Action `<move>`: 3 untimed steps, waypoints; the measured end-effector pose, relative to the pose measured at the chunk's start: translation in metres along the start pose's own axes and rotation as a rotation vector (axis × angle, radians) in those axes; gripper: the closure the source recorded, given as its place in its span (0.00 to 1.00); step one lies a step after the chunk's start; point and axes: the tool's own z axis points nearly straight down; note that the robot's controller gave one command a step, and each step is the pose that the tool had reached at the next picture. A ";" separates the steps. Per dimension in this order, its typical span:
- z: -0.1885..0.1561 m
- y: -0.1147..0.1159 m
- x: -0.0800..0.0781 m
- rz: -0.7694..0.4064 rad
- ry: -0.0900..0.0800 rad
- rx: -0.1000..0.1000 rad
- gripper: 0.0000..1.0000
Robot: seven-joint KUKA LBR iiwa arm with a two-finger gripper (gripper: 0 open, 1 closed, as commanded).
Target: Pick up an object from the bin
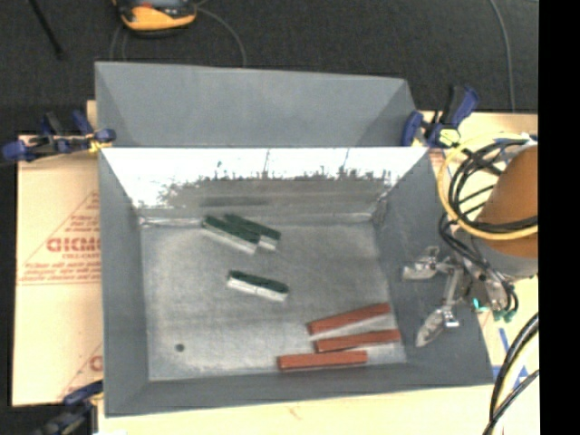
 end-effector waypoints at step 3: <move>0.098 0.029 -0.014 0.032 0.003 -0.001 1.00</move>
Offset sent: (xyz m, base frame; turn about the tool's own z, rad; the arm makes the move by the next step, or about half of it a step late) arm 0.0110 0.0319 -0.1073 0.0361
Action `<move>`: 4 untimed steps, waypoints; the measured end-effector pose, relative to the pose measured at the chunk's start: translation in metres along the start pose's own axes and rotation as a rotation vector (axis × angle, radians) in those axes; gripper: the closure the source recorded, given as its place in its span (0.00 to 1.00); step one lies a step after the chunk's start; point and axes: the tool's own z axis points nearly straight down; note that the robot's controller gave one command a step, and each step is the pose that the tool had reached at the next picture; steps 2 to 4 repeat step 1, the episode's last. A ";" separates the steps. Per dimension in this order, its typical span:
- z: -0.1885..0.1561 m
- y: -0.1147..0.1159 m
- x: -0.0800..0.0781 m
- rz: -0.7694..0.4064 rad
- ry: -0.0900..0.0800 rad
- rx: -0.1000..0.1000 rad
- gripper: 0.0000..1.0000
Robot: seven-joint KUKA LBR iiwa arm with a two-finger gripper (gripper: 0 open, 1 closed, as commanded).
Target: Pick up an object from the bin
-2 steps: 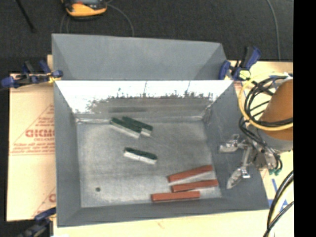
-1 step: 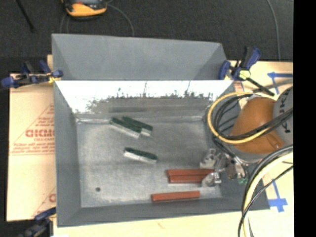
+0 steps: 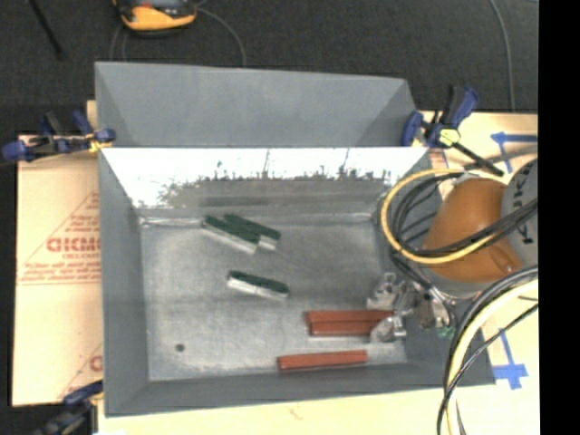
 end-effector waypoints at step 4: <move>-0.142 0.028 -0.006 -0.062 -0.006 0.001 1.00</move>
Offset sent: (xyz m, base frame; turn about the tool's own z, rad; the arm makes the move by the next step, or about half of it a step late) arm 0.0000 0.0000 0.0000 0.0000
